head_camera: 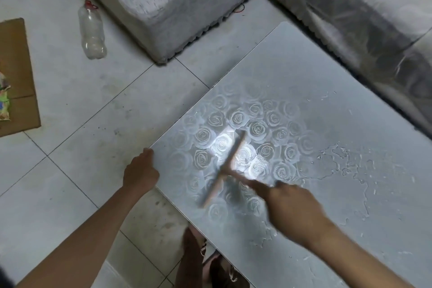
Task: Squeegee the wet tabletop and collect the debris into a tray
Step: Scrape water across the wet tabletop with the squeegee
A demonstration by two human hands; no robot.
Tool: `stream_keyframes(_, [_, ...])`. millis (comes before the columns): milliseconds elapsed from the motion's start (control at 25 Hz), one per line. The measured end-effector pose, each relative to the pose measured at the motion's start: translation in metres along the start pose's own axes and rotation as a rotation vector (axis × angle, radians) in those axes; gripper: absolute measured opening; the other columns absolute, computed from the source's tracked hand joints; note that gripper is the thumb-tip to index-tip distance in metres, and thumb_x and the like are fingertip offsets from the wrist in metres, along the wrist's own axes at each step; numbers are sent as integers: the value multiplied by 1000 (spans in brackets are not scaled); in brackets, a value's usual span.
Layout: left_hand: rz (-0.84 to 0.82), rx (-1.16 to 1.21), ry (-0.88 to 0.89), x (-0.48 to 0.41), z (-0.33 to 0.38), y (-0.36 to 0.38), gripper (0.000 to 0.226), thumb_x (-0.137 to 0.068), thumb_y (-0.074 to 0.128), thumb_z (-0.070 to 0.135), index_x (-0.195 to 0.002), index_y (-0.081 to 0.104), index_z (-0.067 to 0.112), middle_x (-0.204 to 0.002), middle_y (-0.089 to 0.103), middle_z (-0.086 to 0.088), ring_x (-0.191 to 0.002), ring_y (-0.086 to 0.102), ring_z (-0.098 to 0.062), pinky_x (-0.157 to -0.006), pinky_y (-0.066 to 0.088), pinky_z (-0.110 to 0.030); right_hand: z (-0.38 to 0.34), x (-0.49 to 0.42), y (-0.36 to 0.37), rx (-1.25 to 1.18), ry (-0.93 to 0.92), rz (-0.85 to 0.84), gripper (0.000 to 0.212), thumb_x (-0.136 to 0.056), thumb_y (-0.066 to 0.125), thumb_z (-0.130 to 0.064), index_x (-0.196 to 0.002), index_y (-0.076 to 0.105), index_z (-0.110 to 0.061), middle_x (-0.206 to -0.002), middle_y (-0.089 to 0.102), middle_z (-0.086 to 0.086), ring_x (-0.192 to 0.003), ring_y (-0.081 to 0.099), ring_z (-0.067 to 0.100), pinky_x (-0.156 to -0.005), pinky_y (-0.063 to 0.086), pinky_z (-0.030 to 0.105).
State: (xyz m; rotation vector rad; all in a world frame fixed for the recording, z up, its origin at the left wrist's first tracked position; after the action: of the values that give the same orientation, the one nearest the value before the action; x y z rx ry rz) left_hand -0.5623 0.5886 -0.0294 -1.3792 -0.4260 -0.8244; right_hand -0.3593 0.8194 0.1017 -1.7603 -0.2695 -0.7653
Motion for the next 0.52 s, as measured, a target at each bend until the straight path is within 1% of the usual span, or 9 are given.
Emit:
stream_keyframes(80, [-20, -41, 9, -1, 2, 0, 61, -88, 44, 4, -145, 22, 3, -150, 31, -12, -133, 35, -31, -102, 37, -39, -60, -34, -4, -58, -105, -4, 57, -86, 41, -10, -137, 37, -34, -97, 56, 11, -94, 61, 32, -66, 31, 32])
stream_keyframes(120, [-36, -61, 16, -2, 2, 0, 61, -88, 44, 4, -145, 21, 4, -153, 27, -12, -134, 33, -30, -103, 37, -39, -85, -45, 1, -61, -131, -42, 53, -85, 43, -8, -135, 41, -26, -103, 57, 14, -96, 60, 34, -67, 31, 33])
stream_keyframes(160, [-52, -82, 20, -2, 2, 1, 62, -88, 43, 5, -146, 20, 4, -155, 22, -11, -136, 31, -30, -105, 35, -40, -95, -50, 7, -63, -151, -60, 51, -86, 43, -7, -134, 42, -23, -107, 56, 16, -97, 60, 34, -67, 31, 33])
stream_keyframes(200, [-64, -109, 21, -3, 3, 2, 63, -89, 42, 6, -147, 17, 4, -158, 15, -11, -139, 27, -29, -108, 31, -41, -87, -52, 13, -55, -148, -51, 53, -86, 42, -7, -136, 40, -24, -108, 56, 16, -98, 60, 34, -67, 32, 33])
stream_keyframes(240, [-69, -146, 20, -3, 3, 2, 64, -90, 40, 6, -148, 13, 5, -159, 9, -10, -142, 21, -27, -112, 26, -42, -66, -45, 21, -58, -115, -40, 56, -87, 41, -8, -139, 36, -30, -107, 56, 13, -97, 61, 34, -68, 34, 33])
stream_keyframes(320, [-63, -208, 13, -1, 7, 6, 66, -91, 37, 7, -150, 6, 4, -160, -2, -11, -146, 10, -26, -116, 17, -42, -7, -8, 36, -49, 20, -63, 60, -91, 37, -15, -141, 24, -45, -103, 56, 6, -96, 62, 31, -71, 43, 33])
stream_keyframes(360, [-65, -233, 17, 1, 10, 9, 67, -92, 36, 8, -150, 3, 5, -160, -6, -12, -147, 5, -26, -118, 14, -42, 23, 14, 38, -25, 91, -69, 58, -93, 36, -20, -141, 21, -50, -100, 56, 2, -95, 62, 28, -72, 46, 33])
stream_keyframes(440, [-73, -296, 49, 8, 20, 17, 67, -94, 35, 12, -151, 0, 5, -159, -12, -14, -148, -1, -26, -119, 11, -42, 66, 50, 32, 4, 223, -78, 52, -98, 32, -29, -141, 17, -53, -90, 52, -3, -88, 63, 22, -67, 45, 32])
stream_keyframes(520, [-75, -361, 107, 15, 31, 28, 66, -95, 36, 16, -151, 2, 5, -158, -14, -15, -148, -2, -26, -118, 13, -43, 77, 66, 29, 41, 242, -85, 55, -98, 33, -29, -143, 11, -53, -84, 48, -3, -81, 62, 22, -61, 38, 29])
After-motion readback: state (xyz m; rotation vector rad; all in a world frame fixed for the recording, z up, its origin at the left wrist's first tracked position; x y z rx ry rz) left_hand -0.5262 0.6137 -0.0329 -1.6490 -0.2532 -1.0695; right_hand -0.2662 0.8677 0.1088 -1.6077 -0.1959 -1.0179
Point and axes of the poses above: each hand's wrist, its own x-axis away from the middle knuckle, its own y-axis out of the palm, z = x × y, the point moved 2 cm from there along -x, towards the middle knuckle
